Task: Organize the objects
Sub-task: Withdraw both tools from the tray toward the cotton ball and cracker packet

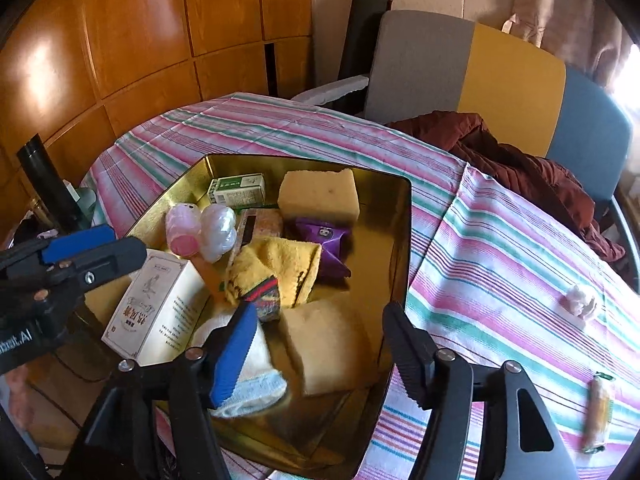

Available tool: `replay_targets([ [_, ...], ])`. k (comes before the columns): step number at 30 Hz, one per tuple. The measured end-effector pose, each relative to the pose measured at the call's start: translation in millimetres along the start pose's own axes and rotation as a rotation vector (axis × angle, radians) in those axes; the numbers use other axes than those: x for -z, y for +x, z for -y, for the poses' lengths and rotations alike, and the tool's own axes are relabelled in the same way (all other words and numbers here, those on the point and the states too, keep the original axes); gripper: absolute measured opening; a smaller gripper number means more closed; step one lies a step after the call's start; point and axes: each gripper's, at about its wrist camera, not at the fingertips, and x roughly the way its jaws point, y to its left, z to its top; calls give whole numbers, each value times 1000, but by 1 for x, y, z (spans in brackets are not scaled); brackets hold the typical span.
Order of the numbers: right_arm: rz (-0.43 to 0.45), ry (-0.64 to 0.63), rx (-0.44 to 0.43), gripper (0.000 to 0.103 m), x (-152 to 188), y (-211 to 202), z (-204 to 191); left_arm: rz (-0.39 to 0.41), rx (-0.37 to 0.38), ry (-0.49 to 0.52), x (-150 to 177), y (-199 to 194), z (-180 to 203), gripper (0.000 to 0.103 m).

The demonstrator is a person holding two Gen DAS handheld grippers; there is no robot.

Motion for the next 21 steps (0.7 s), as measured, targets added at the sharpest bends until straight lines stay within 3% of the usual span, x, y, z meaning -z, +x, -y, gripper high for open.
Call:
replay_targets([
  [13, 27, 15, 16, 77, 9, -16, -2, 118, -84, 97, -1, -33, 20, 52],
  [21, 38, 42, 26, 80, 12, -23, 7, 115, -81, 136, 0, -36, 30, 52],
])
